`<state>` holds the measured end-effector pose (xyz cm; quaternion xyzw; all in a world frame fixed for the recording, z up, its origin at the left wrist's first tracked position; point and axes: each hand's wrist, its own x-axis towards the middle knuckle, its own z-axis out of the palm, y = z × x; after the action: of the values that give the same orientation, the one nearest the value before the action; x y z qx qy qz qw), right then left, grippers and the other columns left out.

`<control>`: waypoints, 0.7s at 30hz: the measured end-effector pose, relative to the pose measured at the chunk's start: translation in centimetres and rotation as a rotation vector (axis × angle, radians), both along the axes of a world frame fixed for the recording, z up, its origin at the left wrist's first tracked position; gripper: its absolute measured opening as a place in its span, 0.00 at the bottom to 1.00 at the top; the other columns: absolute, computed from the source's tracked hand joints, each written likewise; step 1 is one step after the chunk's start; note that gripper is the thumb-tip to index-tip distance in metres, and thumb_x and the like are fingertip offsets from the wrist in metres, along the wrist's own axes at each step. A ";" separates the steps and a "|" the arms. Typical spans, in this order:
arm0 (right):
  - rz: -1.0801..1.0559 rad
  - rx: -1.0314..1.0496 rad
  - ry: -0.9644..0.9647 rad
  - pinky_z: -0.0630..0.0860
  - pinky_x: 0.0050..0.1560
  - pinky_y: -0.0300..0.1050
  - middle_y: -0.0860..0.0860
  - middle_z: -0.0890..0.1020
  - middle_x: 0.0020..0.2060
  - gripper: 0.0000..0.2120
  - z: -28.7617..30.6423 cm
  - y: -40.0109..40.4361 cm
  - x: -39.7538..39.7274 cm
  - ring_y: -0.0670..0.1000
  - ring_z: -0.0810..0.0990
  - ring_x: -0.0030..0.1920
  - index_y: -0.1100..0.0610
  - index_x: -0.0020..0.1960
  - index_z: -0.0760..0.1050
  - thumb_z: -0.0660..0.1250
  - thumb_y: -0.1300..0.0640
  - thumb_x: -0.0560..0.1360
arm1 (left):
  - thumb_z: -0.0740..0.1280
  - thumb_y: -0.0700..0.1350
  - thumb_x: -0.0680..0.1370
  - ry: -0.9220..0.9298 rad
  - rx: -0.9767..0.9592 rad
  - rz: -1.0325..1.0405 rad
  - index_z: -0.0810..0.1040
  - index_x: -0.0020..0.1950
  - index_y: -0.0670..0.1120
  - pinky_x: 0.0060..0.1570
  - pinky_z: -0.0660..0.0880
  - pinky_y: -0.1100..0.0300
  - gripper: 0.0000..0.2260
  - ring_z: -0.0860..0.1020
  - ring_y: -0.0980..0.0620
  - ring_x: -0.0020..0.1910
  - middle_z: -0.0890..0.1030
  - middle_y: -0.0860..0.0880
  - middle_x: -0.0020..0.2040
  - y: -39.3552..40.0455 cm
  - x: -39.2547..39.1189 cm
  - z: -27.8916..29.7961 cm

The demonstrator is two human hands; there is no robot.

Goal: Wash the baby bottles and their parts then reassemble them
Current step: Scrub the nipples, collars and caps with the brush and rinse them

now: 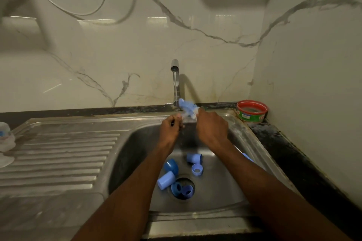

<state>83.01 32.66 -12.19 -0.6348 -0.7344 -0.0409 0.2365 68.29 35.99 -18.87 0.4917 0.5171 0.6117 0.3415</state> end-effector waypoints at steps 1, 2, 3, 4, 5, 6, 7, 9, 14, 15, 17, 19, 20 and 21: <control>-0.003 0.005 0.027 0.71 0.43 0.49 0.55 0.82 0.53 0.13 0.1 0.1 0.3 0.58 0.82 0.51 0.53 0.63 0.72 0.63 0.56 0.79 | 0.62 0.51 0.85 -0.013 -0.007 0.009 0.81 0.49 0.40 0.43 0.75 0.60 0.16 0.78 0.55 0.38 0.81 0.48 0.37 0.1 -0.2 -0.1; -0.003 0.011 0.045 0.70 0.42 0.48 0.55 0.82 0.53 0.13 0.3 0.0 0.5 0.58 0.82 0.50 0.53 0.63 0.72 0.63 0.56 0.79 | 0.63 0.51 0.84 -0.034 -0.012 0.016 0.82 0.49 0.40 0.44 0.77 0.59 0.15 0.79 0.54 0.39 0.82 0.48 0.38 0.1 -0.4 -0.1; 0.002 0.021 0.048 0.70 0.41 0.48 0.55 0.82 0.52 0.12 0.3 -0.1 0.8 0.58 0.81 0.48 0.53 0.63 0.71 0.63 0.55 0.79 | 0.65 0.50 0.83 -0.055 -0.011 0.024 0.83 0.50 0.41 0.46 0.78 0.57 0.14 0.81 0.53 0.41 0.83 0.47 0.39 0.2 -0.5 -0.2; 0.014 0.018 0.041 0.69 0.40 0.47 0.55 0.82 0.51 0.13 0.2 -0.4 0.8 0.57 0.80 0.46 0.53 0.63 0.71 0.64 0.55 0.79 | 0.66 0.49 0.82 -0.060 -0.010 0.040 0.84 0.51 0.42 0.49 0.80 0.55 0.12 0.82 0.52 0.43 0.85 0.47 0.41 0.2 -0.6 -0.2; 0.034 0.008 0.032 0.69 0.40 0.47 0.55 0.82 0.51 0.13 0.1 -0.8 0.7 0.57 0.80 0.45 0.53 0.63 0.71 0.64 0.54 0.79 | 0.68 0.48 0.82 -0.057 -0.002 0.053 0.84 0.52 0.44 0.52 0.81 0.53 0.09 0.83 0.51 0.46 0.86 0.48 0.43 0.3 -0.6 -0.3; 0.049 -0.008 0.019 0.69 0.41 0.48 0.55 0.82 0.52 0.13 -0.1 -1.2 0.5 0.57 0.80 0.47 0.52 0.63 0.71 0.63 0.54 0.79 | 0.69 0.46 0.81 -0.046 0.010 0.060 0.85 0.52 0.46 0.54 0.81 0.51 0.06 0.84 0.50 0.48 0.87 0.49 0.45 0.3 -0.6 -0.4; 0.055 -0.020 0.009 0.69 0.42 0.48 0.55 0.81 0.53 0.13 -0.3 -1.5 0.3 0.57 0.80 0.49 0.52 0.64 0.71 0.63 0.54 0.80 | 0.70 0.44 0.80 -0.031 0.029 0.055 0.86 0.53 0.46 0.55 0.81 0.50 0.05 0.84 0.50 0.49 0.87 0.50 0.46 0.2 -0.6 -0.4; 0.023 -0.039 0.018 0.69 0.43 0.48 0.55 0.81 0.54 0.14 -0.4 -1.3 0.0 0.57 0.80 0.51 0.52 0.64 0.72 0.63 0.54 0.80 | 0.72 0.44 0.78 0.009 0.067 0.033 0.86 0.53 0.47 0.55 0.81 0.52 0.06 0.85 0.52 0.50 0.87 0.51 0.47 -0.3 -0.4 -0.1; -0.023 -0.059 0.097 0.71 0.44 0.48 0.55 0.82 0.54 0.14 0.2 -0.3 0.1 0.58 0.81 0.52 0.52 0.63 0.73 0.63 0.55 0.78 | 0.75 0.49 0.76 0.048 0.045 0.100 0.86 0.53 0.46 0.49 0.82 0.56 0.10 0.85 0.55 0.43 0.87 0.51 0.43 -0.9 -0.5 0.3; -0.016 -0.049 0.103 0.71 0.44 0.48 0.55 0.82 0.54 0.14 0.1 -0.4 0.1 0.58 0.81 0.51 0.52 0.63 0.73 0.63 0.55 0.78 | 0.75 0.50 0.76 0.019 0.020 0.112 0.86 0.54 0.46 0.51 0.83 0.54 0.11 0.85 0.54 0.44 0.87 0.51 0.43 -0.7 -0.6 0.2; 0.001 -0.039 0.092 0.70 0.43 0.48 0.55 0.82 0.53 0.14 0.0 -0.8 0.0 0.58 0.81 0.51 0.52 0.64 0.72 0.62 0.54 0.79 | 0.76 0.51 0.75 -0.048 0.002 0.092 0.86 0.56 0.47 0.52 0.82 0.53 0.12 0.85 0.51 0.46 0.87 0.51 0.45 -0.5 -0.9 0.0; 0.026 -0.054 0.069 0.69 0.43 0.48 0.55 0.81 0.54 0.14 -0.2 -1.3 -0.2 0.58 0.81 0.51 0.52 0.65 0.71 0.62 0.54 0.80 | 0.75 0.49 0.77 -0.094 0.010 0.064 0.86 0.56 0.46 0.50 0.82 0.54 0.11 0.85 0.48 0.47 0.87 0.48 0.46 -0.4 -0.9 0.1; 0.046 -0.054 0.054 0.69 0.43 0.48 0.55 0.81 0.54 0.14 -0.4 -1.5 -0.4 0.58 0.81 0.52 0.52 0.65 0.70 0.62 0.54 0.80 | 0.73 0.46 0.78 -0.135 0.004 0.039 0.86 0.55 0.45 0.49 0.82 0.54 0.09 0.85 0.47 0.47 0.87 0.47 0.47 -0.5 -0.8 0.2; 0.066 -0.047 0.035 0.69 0.43 0.48 0.56 0.82 0.54 0.13 -0.6 -1.6 -0.6 0.58 0.81 0.51 0.52 0.64 0.70 0.61 0.54 0.80 | 0.71 0.43 0.80 -0.217 -0.023 -0.001 0.85 0.54 0.43 0.50 0.82 0.55 0.07 0.85 0.47 0.47 0.87 0.45 0.47 -0.6 -0.6 0.5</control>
<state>82.42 31.01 -12.78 -0.6162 -0.7514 -0.0045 0.2357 67.74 35.43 -18.38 0.4189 0.4837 0.6553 0.4014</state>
